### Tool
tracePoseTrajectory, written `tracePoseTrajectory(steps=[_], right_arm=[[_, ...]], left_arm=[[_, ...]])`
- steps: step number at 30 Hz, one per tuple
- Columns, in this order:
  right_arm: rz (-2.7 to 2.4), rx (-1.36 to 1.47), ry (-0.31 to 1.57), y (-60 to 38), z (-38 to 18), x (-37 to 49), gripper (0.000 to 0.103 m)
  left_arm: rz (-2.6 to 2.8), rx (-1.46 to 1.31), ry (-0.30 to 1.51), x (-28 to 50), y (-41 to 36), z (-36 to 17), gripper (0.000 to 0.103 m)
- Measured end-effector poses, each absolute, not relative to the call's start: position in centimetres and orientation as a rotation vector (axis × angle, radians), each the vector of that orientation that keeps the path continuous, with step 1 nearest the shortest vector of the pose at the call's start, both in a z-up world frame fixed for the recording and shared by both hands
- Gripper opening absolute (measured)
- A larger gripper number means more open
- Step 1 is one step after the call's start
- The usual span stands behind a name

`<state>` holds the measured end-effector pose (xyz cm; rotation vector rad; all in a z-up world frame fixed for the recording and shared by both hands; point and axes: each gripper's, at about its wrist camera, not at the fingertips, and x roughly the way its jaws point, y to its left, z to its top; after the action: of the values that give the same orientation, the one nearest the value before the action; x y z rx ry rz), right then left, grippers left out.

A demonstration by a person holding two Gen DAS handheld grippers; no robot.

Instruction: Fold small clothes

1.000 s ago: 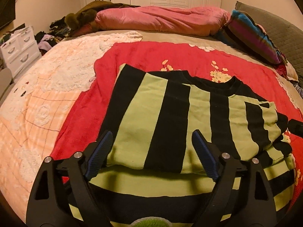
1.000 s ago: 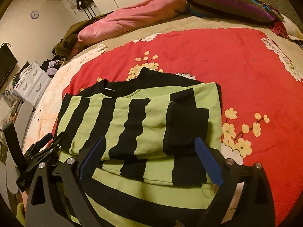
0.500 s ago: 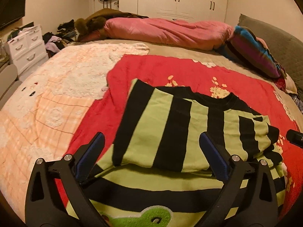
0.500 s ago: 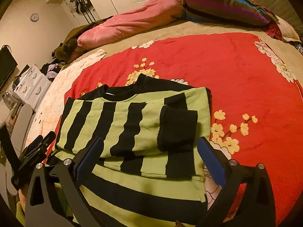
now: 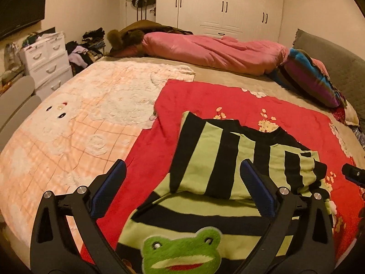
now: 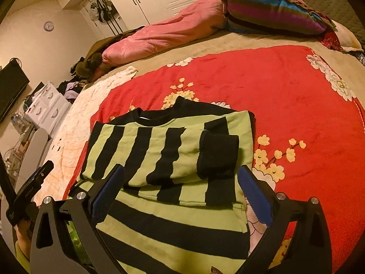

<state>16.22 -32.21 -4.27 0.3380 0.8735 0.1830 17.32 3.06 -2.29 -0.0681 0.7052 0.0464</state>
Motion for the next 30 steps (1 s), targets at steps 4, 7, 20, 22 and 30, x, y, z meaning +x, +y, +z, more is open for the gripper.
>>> tracePoseTrajectory(steps=[4, 7, 20, 22, 30], right_arm=[[0.196, 0.333, 0.866, -32.1, -3.7, 15.4, 0.098], [0.206, 0.325, 0.866, -31.9, -3.4, 14.9, 0.098], [0.236, 0.306, 0.872, -31.5, -2.6, 12.2, 0.098], [0.238, 0.305, 0.873, -31.6, -2.6, 11.9, 0.098], [0.248, 0.29, 0.885, -31.6, -2.4, 10.3, 0.098]], left_arm=[[0.074, -0.057, 0.704, 16.6, 4.0, -1.9, 0.093], [0.077, -0.072, 0.713, 16.2, 4.8, -1.8, 0.093], [0.058, -0.116, 0.74, 14.5, 6.8, -1.0, 0.094], [0.055, -0.112, 0.738, 14.2, 6.7, -0.8, 0.094], [0.035, -0.101, 0.738, 12.9, 6.3, -0.2, 0.094]])
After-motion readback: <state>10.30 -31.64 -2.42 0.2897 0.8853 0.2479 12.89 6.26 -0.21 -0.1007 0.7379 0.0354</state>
